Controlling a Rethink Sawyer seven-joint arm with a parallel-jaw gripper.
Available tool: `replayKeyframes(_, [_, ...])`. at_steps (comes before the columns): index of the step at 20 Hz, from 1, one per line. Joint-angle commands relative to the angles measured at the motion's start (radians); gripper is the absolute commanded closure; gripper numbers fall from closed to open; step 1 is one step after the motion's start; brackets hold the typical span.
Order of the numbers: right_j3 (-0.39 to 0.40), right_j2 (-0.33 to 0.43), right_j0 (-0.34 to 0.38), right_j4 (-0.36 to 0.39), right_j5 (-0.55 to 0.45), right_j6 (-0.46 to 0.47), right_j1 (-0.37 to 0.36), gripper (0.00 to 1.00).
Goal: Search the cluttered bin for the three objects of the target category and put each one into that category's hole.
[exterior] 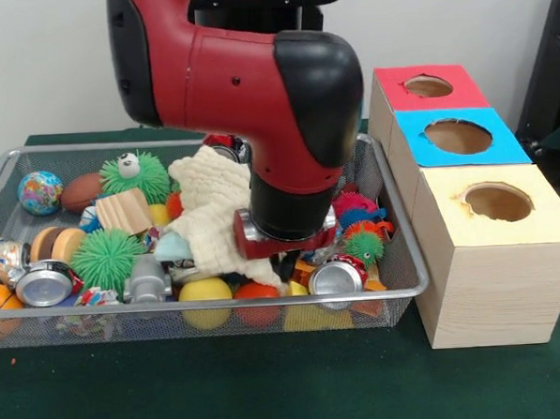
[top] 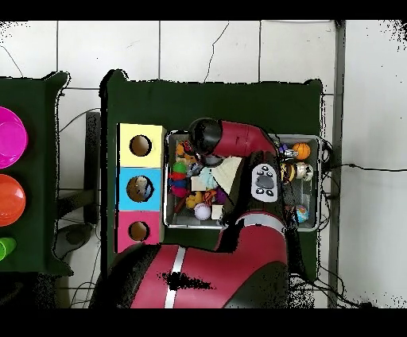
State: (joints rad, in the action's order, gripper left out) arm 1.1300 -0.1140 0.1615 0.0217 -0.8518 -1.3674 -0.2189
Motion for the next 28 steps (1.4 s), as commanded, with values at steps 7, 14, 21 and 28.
replayKeyframes(7, [-0.250, -0.264, -0.009, -0.135, -0.497, -0.703, 0.137, 1.00])
replayKeyframes(14, [-0.419, -0.262, 0.015, -0.134, -0.619, -0.808, 0.182, 1.00])
replayKeyframes(21, [-0.477, -0.197, 0.041, -0.207, -0.488, -0.902, 0.147, 1.00])
replayKeyframes(28, [-0.665, -0.132, 0.102, -0.272, -0.585, -0.750, 0.224, 1.00])
